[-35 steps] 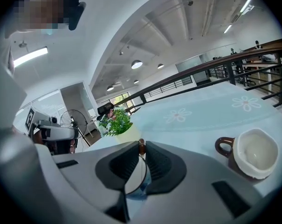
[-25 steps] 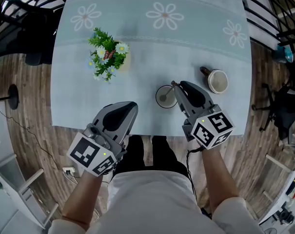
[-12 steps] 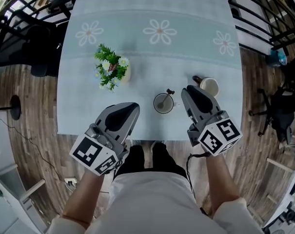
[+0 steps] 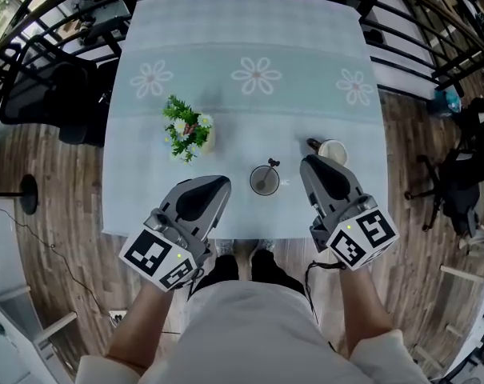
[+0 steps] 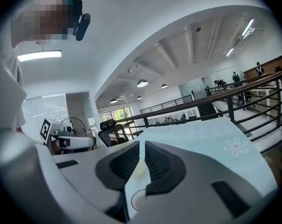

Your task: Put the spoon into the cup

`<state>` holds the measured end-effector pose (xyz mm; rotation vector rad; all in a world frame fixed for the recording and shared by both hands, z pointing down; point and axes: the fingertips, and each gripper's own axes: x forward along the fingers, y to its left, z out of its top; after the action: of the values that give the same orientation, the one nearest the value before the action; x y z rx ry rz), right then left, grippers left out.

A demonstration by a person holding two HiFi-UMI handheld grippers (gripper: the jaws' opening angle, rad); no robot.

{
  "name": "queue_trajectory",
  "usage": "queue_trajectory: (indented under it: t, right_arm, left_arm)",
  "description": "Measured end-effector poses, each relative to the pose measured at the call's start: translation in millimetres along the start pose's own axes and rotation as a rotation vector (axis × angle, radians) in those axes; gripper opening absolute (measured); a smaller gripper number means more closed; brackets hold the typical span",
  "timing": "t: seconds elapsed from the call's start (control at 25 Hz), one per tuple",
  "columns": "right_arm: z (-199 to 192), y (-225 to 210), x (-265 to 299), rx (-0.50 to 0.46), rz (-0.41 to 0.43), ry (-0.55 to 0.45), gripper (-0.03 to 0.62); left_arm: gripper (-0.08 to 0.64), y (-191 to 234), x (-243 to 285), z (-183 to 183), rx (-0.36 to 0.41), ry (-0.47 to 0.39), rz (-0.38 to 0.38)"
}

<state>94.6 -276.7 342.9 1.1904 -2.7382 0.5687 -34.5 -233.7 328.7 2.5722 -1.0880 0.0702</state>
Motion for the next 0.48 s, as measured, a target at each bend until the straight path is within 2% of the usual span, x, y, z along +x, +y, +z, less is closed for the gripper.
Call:
queue_trajectory:
  t: [0.48]
  right_arm:
    - [14.6, 27.3, -24.8, -0.024, 0.014, -0.028, 0.031]
  left_arm:
    - [0.021, -18.4, -14.6, 25.7, 0.045, -0.045, -0.026]
